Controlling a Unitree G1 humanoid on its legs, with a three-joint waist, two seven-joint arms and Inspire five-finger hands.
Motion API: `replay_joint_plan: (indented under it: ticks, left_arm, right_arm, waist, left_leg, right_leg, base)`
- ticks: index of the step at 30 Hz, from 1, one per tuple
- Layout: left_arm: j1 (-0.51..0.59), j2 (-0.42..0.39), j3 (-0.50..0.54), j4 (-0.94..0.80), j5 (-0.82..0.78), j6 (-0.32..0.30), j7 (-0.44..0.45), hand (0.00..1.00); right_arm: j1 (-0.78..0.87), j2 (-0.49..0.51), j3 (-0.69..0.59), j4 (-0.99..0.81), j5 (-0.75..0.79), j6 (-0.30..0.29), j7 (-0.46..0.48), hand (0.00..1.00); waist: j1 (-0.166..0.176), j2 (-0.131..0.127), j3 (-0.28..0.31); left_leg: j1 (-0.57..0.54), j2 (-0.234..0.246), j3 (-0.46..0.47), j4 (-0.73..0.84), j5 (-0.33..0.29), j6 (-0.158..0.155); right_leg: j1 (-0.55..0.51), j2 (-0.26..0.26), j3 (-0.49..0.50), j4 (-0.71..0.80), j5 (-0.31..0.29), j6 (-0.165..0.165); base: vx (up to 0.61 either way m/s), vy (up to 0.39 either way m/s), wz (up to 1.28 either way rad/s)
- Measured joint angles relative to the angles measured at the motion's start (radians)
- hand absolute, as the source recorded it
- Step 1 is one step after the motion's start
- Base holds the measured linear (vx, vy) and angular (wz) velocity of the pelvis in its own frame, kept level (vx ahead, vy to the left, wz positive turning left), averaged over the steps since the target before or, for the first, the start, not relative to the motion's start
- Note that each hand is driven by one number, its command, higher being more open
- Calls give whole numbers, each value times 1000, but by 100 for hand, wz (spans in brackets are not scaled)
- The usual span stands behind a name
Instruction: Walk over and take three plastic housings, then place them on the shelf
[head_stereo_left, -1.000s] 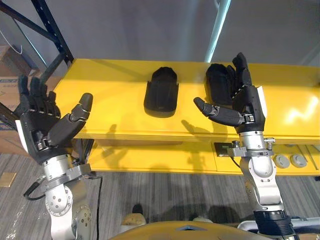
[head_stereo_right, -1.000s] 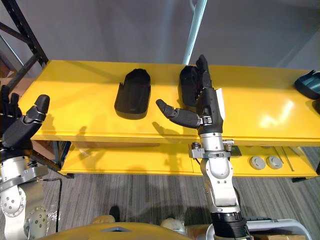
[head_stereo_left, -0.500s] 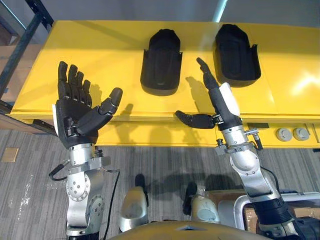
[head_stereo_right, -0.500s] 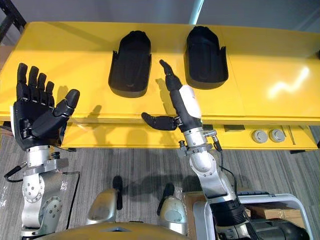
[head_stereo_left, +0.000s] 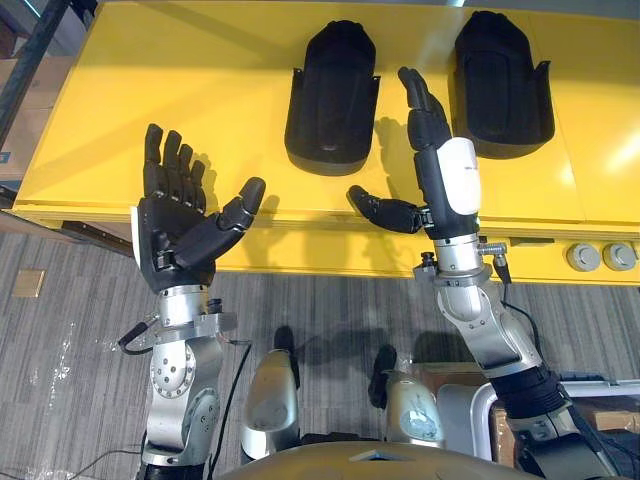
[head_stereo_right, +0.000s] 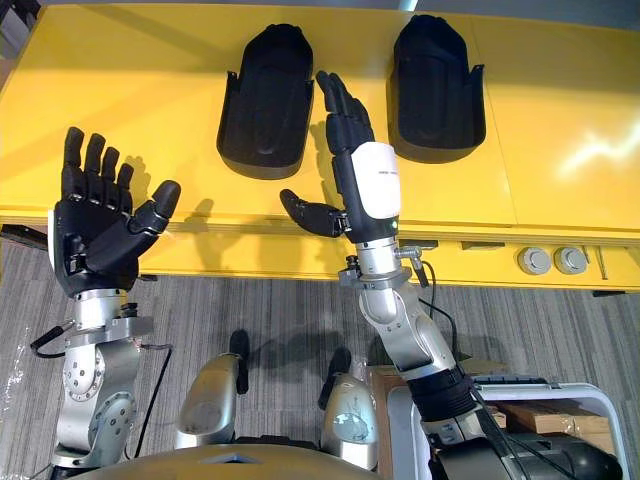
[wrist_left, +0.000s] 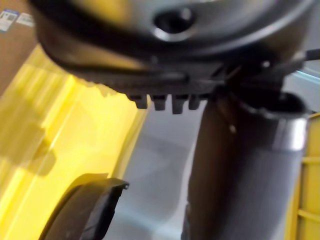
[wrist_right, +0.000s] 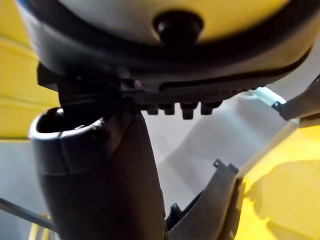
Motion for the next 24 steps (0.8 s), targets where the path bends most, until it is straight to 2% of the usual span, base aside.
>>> replay_joint_plan:
  ticks: [4,10,15,24]
  left_arm:
    - [-1,1,-10,1,0,0,-1,100]
    - [-7,2,-15,1,0,0,-1,100]
    - [-8,2,-16,5,0,0,1,100]
    - [-15,1,-36,41,0,0,3,100]
  right_arm:
    - [-49,16,8,52,5,20,-1,100]
    - [-119,20,8,100,5,68,-9,100]
    - [-138,35,8,113,9,140,-11,100]
    - [-180,62,23,156,4,192,-51,100]
  waist:
    - [4,2,5]
    - [15,21,27]
    - [15,21,27]
    - [8,21,27]
  left_leg:
    - [-5,-13,-13,-31,23,1]
    - [-18,-26,-29,-35,34,3]
    - [-19,-29,-31,-36,37,3]
    - [-8,-38,-32,-68,61,4]
  right_leg:
    - [-10,-6,4,1,-2,-2]
    - [-23,-19,2,25,-15,0]
    - [-25,-22,3,32,-19,-2]
    - [-31,-32,1,45,-22,0]
  base:
    - [2,-12,15]
    - [-16,3,11]
    - [-4,4,2]
    - [-5,1,1]
